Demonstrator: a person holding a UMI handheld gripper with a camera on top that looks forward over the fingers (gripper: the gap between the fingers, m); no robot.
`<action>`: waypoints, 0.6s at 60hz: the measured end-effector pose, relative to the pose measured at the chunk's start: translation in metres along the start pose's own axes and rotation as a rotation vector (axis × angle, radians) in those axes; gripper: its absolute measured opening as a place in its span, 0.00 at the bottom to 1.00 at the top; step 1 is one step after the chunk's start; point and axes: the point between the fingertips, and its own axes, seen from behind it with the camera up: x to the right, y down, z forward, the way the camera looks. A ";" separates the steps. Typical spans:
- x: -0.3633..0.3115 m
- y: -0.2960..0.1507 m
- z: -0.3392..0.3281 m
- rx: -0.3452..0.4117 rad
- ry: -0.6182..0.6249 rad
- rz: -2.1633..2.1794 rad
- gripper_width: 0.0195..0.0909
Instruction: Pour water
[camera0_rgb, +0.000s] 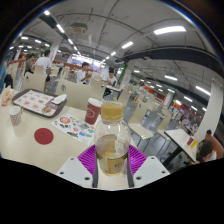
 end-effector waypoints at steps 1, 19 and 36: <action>-0.002 -0.008 0.000 0.006 0.015 -0.029 0.28; -0.106 -0.177 -0.014 0.156 0.287 -0.790 0.28; -0.268 -0.206 0.002 0.283 0.338 -1.529 0.29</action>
